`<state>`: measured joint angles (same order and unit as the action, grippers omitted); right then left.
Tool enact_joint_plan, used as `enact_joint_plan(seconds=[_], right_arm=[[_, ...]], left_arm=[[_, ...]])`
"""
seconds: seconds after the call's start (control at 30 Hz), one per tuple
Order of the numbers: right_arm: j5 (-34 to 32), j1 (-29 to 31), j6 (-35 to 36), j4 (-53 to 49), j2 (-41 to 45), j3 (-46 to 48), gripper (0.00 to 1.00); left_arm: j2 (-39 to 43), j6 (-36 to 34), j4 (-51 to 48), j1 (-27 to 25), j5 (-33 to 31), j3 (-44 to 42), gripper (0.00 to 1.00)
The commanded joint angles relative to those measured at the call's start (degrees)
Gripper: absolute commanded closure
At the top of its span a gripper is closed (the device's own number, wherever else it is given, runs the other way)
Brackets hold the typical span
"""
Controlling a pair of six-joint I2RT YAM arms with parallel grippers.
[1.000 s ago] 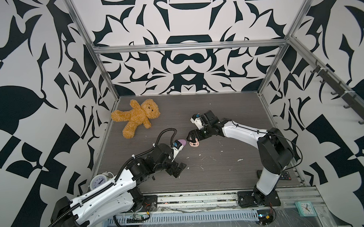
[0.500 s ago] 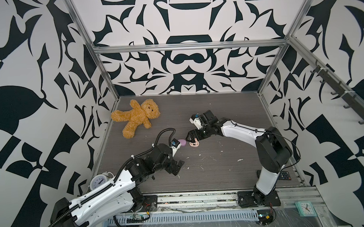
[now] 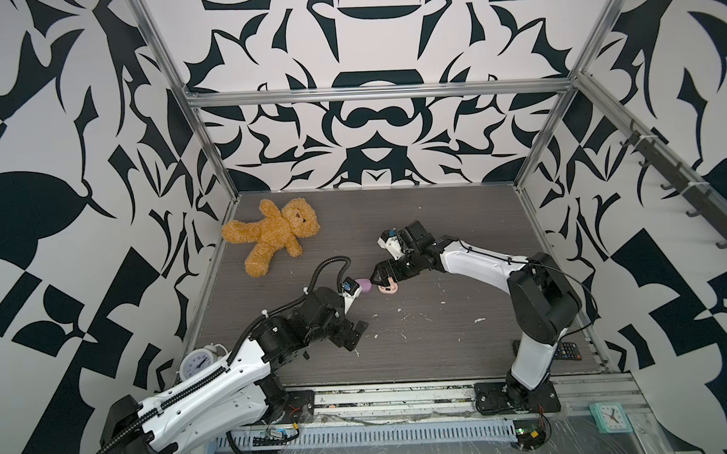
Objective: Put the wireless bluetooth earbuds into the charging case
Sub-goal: 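Press the pale pink lid down shut with the right gripper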
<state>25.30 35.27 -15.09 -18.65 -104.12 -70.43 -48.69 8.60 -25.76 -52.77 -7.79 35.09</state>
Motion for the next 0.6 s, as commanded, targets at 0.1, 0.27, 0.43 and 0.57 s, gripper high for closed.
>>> enact_joint_plan(seconds=[0.1, 0.27, 0.43, 0.57], right_arm=[[1.7, -0.2, -0.4, 0.0, 0.9, -1.5, 0.00], [2.3, -0.1, -0.7, 0.4, 1.3, -0.9, 0.00], [2.6, 0.0, -1.2, 1.2, 1.6, 0.2, 0.00], [3.1, 0.0, -1.7, 2.0, 1.8, 1.0, 0.00]], left_arm=[[0.7, 0.4, -0.5, 0.2, -0.4, 0.5, 0.01], [0.8, 0.4, -0.6, 0.2, -0.4, 0.5, 0.01], [0.9, 0.4, -0.6, 0.2, -0.3, 0.5, 0.01], [0.9, 0.4, -0.6, 0.2, -0.3, 0.4, 0.01]])
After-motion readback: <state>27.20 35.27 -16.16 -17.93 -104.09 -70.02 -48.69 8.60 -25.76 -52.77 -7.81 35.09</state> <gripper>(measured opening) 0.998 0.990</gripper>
